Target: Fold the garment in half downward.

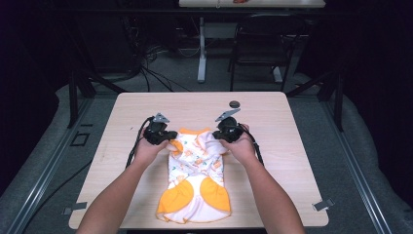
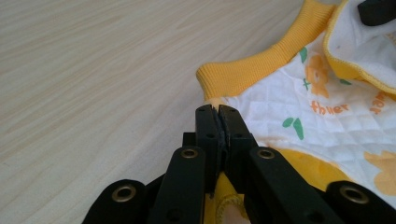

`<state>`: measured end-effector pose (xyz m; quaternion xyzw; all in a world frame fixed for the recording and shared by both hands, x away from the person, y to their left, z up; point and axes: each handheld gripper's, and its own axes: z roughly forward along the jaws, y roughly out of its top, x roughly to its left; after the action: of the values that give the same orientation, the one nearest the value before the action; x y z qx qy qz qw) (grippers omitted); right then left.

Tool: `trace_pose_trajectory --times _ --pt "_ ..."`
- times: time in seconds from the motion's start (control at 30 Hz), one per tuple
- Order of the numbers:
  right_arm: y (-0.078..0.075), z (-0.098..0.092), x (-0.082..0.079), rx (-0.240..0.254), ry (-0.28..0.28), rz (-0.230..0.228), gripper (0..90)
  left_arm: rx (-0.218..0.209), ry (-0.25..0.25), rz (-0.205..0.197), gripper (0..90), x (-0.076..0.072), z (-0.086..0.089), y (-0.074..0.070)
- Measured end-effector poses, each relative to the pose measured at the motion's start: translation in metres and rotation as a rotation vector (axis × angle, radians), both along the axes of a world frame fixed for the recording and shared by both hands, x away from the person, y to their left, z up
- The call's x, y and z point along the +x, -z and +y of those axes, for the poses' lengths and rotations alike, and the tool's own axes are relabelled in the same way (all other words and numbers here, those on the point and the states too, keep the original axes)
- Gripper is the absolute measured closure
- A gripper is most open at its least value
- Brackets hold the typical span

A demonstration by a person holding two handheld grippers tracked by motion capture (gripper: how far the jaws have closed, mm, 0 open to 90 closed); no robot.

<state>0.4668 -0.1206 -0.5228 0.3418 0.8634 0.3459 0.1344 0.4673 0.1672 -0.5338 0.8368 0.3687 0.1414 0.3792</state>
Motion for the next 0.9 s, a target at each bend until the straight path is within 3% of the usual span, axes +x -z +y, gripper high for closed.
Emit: trace_pose_trajectory --times 0.47,0.57,0.6,0.9 --pt "-0.027 -0.001 -0.006 0.013 -0.012 -0.049 87.5 -0.032 -0.001 -0.052 87.7 -0.004 0.006 -0.028" --pt "-0.033 0.0 -0.006 0.04 -0.002 -0.062 87.5 -0.031 -0.004 -0.065 87.7 -0.004 0.007 -0.034" --pt "-0.036 0.0 -0.006 0.023 -0.01 -0.064 87.5 -0.03 -0.003 -0.067 87.7 -0.004 0.008 -0.037" --pt "-0.058 0.004 -0.004 0.018 -0.013 -0.102 87.5 -0.029 -0.013 -0.102 87.7 -0.002 0.009 -0.057"
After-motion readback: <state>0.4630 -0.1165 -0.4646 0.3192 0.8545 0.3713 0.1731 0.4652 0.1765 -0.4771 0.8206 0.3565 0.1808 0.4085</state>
